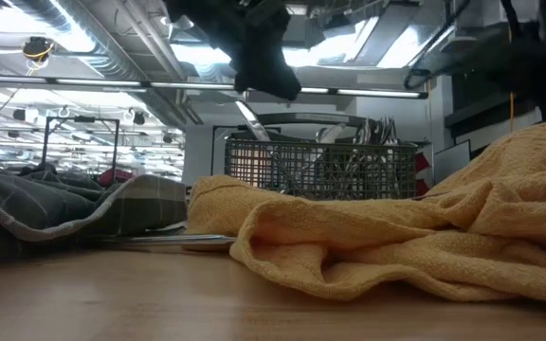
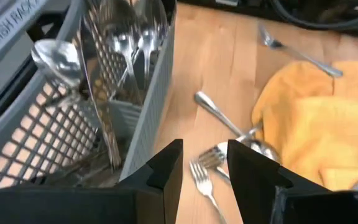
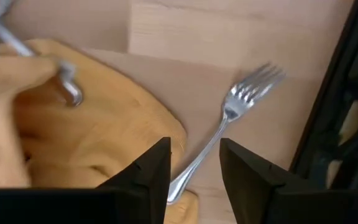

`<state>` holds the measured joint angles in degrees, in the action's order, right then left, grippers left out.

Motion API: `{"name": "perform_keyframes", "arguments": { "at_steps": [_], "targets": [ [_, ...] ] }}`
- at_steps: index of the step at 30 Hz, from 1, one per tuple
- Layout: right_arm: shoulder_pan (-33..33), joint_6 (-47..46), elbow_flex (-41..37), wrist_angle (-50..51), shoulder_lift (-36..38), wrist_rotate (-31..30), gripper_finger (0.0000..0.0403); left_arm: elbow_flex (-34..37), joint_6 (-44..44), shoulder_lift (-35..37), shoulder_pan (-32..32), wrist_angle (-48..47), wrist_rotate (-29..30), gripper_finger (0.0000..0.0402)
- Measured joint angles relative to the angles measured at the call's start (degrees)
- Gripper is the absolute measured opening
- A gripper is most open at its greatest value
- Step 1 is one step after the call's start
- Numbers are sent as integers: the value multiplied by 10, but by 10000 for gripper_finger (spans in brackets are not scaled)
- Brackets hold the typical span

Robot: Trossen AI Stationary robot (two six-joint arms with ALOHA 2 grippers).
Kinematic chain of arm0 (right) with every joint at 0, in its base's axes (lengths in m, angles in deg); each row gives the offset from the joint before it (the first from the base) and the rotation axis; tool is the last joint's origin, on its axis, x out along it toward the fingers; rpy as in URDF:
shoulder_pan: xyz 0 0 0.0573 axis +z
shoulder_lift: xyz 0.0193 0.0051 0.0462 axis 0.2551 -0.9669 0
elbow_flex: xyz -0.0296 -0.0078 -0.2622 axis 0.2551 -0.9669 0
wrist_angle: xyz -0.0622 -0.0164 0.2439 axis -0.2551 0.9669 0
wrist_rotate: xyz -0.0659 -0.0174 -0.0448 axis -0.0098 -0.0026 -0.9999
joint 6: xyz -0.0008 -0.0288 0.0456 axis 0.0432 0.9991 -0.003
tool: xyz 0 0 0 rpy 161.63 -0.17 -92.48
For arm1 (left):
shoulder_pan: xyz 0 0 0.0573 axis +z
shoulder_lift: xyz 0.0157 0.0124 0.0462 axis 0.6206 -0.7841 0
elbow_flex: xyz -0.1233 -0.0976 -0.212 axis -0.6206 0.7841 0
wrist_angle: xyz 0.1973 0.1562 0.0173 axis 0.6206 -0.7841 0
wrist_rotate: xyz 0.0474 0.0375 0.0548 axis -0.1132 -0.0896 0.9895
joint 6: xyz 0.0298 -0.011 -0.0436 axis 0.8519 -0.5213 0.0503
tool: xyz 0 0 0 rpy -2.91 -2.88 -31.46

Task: Sort silverware
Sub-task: Put the silver fork into the gray utensil holder

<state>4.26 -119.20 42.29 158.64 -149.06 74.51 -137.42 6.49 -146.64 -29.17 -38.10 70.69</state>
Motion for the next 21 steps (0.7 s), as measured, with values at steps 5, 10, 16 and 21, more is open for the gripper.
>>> {"name": "perform_keyframes", "arguments": {
  "at_steps": [5,10,16,21],
  "targets": [
    [39,-104,-52,-48,-3,11,138,0,10,1,-2,-16,0,113],
    [83,-200,-99,-86,-3,29,138,0,16,1,-3,-22,0,113],
    [125,-271,-154,-172,-3,28,138,0,16,1,-3,-22,0,113],
    [152,-296,-194,-215,-3,10,138,0,17,1,-3,-22,0,113]
  ]
}}
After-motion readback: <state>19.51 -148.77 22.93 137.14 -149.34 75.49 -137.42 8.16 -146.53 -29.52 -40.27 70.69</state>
